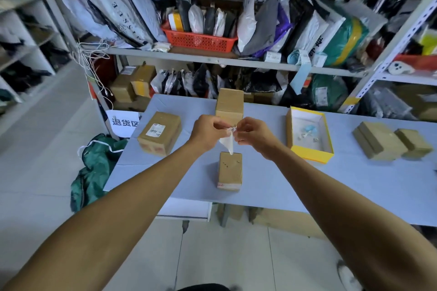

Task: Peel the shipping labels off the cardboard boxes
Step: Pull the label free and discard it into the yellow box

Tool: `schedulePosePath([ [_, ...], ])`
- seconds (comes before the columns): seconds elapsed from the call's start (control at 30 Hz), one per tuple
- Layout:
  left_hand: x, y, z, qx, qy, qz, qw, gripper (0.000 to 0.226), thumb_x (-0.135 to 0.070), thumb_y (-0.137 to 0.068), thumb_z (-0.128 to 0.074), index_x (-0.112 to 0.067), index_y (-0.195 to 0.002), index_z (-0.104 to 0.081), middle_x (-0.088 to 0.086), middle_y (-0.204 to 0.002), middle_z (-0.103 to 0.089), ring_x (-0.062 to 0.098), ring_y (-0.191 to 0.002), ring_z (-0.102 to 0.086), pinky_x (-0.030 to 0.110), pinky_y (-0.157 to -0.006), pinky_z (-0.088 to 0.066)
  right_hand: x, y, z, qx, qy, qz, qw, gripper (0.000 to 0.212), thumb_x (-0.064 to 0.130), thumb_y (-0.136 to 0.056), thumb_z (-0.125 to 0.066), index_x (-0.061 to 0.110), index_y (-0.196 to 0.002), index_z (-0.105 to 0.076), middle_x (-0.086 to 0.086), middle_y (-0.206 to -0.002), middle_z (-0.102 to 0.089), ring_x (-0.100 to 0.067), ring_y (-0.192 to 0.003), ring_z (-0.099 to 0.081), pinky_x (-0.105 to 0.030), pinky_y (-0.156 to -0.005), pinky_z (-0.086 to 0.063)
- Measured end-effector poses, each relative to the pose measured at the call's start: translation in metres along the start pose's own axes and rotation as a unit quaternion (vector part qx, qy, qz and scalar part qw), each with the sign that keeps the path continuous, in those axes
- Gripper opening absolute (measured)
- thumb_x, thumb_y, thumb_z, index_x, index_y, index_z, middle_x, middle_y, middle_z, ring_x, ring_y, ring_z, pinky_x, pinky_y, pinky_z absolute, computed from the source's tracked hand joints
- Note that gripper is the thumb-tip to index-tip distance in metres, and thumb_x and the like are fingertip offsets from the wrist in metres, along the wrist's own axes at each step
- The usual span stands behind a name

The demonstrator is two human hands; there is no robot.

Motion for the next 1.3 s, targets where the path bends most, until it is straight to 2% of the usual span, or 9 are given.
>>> schedulePosePath([
  [0.2, 0.004, 0.005, 0.011, 0.006, 0.0, 0.007, 1.0, 0.013, -0.01, -0.074, -0.082, -0.017, -0.084, -0.077, 0.002, -0.085, -0.073, 0.019, -0.087, -0.069, 0.036, -0.083, -0.057, 0.008, 0.005, -0.014, 0.037, -0.065, -0.01, 0.997, 0.013, 0.008, -0.089, -0.066, 0.003, -0.1, -0.071, -0.014, -0.095, -0.072, -0.023, -0.089, -0.071, -0.033, -0.086, -0.058],
  [0.33, 0.002, 0.01, 0.017, -0.031, -0.036, 0.011, 0.999, 0.014, -0.016, -0.07, -0.086, -0.02, -0.075, -0.074, -0.008, -0.072, -0.069, 0.006, -0.067, -0.063, 0.02, -0.062, -0.053, 0.01, 0.009, -0.018, 0.048, -0.116, -0.032, 0.992, 0.013, 0.007, -0.091, -0.062, -0.001, -0.096, -0.071, -0.015, -0.097, -0.073, -0.025, -0.092, -0.072, -0.03, -0.085, -0.058],
  [0.4, 0.002, 0.012, 0.017, -0.041, -0.037, 0.019, 0.998, 0.014, -0.011, -0.069, -0.084, -0.02, -0.073, -0.073, -0.006, -0.068, -0.068, 0.009, -0.062, -0.063, 0.021, -0.058, -0.054, 0.012, 0.008, -0.018, 0.027, -0.079, -0.016, 0.996, 0.006, 0.003, -0.087, -0.067, -0.001, -0.09, -0.071, -0.018, -0.093, -0.071, -0.024, -0.084, -0.071, -0.026, -0.079, -0.059],
  [0.6, 0.008, 0.013, 0.012, -0.004, 0.088, 0.051, 0.995, 0.012, -0.001, -0.076, -0.079, -0.007, -0.085, -0.074, 0.008, -0.081, -0.07, 0.021, -0.079, -0.069, 0.029, -0.068, -0.059, 0.012, 0.005, -0.017, -0.023, -0.008, 0.004, 1.0, 0.006, -0.003, -0.082, -0.071, 0.003, -0.085, -0.07, -0.008, -0.076, -0.065, -0.017, -0.07, -0.065, -0.028, -0.076, -0.06],
  [0.8, 0.012, 0.017, 0.008, 0.096, 0.154, 0.035, 0.983, 0.035, 0.004, -0.08, -0.073, -0.004, -0.114, -0.071, 0.009, -0.107, -0.073, 0.018, -0.101, -0.07, 0.026, -0.087, -0.055, 0.004, 0.002, -0.012, -0.092, -0.016, 0.0, 0.996, 0.01, 0.001, -0.079, -0.074, 0.011, -0.081, -0.073, -0.013, -0.086, -0.071, -0.028, -0.082, -0.072, -0.036, -0.079, -0.061],
  [0.87, 0.013, 0.02, 0.01, 0.112, 0.162, 0.026, 0.98, 0.038, 0.007, -0.081, -0.071, -0.002, -0.117, -0.069, 0.009, -0.109, -0.073, 0.017, -0.102, -0.07, 0.023, -0.085, -0.054, 0.004, 0.006, -0.013, -0.093, -0.038, 0.0, 0.995, 0.01, -0.002, -0.08, -0.073, 0.008, -0.079, -0.073, -0.013, -0.085, -0.07, -0.029, -0.083, -0.072, -0.034, -0.079, -0.061],
  [1.0, 0.009, 0.025, 0.014, 0.124, 0.154, 0.004, 0.98, 0.04, 0.005, -0.079, -0.073, -0.002, -0.118, -0.068, 0.008, -0.11, -0.073, 0.016, -0.101, -0.07, 0.02, -0.083, -0.054, 0.001, 0.013, -0.018, -0.094, -0.133, -0.021, 0.986, 0.007, -0.004, -0.082, -0.07, -0.003, -0.088, -0.072, -0.015, -0.088, -0.07, -0.024, -0.082, -0.07, -0.028, -0.079, -0.06],
  [1.13, 0.007, 0.024, 0.012, 0.107, 0.126, -0.011, 0.986, 0.04, 0.006, -0.073, -0.078, -0.003, -0.112, -0.072, 0.011, -0.103, -0.074, 0.021, -0.095, -0.072, 0.028, -0.087, -0.057, -0.007, 0.015, -0.022, -0.09, -0.191, -0.05, 0.976, 0.007, -0.003, -0.083, -0.069, -0.004, -0.09, -0.07, -0.013, -0.084, -0.069, -0.021, -0.079, -0.069, -0.029, -0.082, -0.059],
  [1.3, 0.009, 0.019, 0.008, 0.032, 0.083, -0.014, 0.996, 0.025, 0.002, -0.068, -0.083, -0.005, -0.091, -0.077, 0.01, -0.087, -0.075, 0.023, -0.083, -0.073, 0.036, -0.084, -0.058, -0.007, 0.017, -0.023, -0.071, -0.155, -0.024, 0.985, 0.009, -0.006, -0.083, -0.066, 0.002, -0.083, -0.068, -0.012, -0.081, -0.068, -0.02, -0.074, -0.068, -0.025, -0.075, -0.058],
])
Point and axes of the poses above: each hand's wrist, its own y-axis away from the middle knuckle, its own z-axis out of the back of the hand, x = y × z, the point moved 4 cm from there along -y, towards the middle knuckle
